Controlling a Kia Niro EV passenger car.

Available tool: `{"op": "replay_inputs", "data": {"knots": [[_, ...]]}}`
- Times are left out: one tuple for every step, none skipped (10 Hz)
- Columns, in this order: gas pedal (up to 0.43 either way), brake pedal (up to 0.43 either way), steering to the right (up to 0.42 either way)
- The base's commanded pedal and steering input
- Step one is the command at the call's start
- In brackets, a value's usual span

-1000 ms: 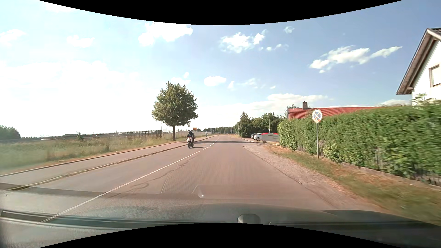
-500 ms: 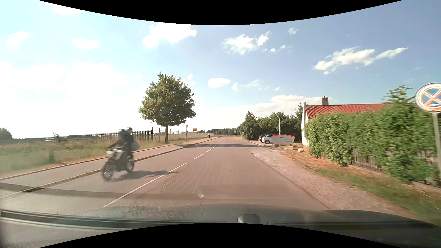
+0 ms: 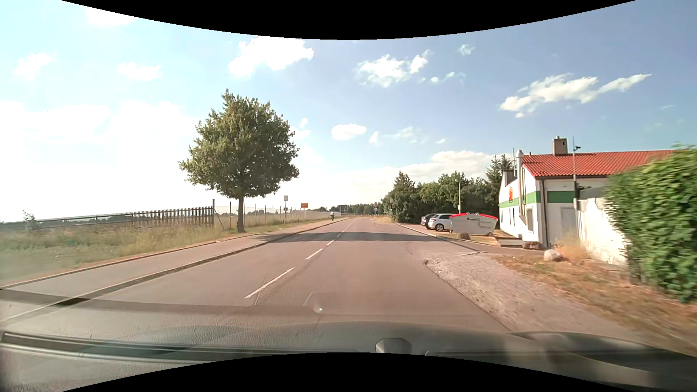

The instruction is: Follow the waypoints while adhering to traffic rules and regulations

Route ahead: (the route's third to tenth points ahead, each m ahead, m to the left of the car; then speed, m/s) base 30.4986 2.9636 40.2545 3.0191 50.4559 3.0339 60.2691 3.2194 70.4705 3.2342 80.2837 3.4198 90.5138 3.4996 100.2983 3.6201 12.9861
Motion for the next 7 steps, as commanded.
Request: {"op": "replay_inputs", "data": {"knots": [[0.24, 0.006, -0.005], [0.24, 0.006, -0.005], [0.24, 0.006, -0.005], [0.24, 0.006, -0.005], [0.177, 0.006, -0.005], [0.157, 0.006, -0.005], [0.157, 0.006, -0.005]]}}
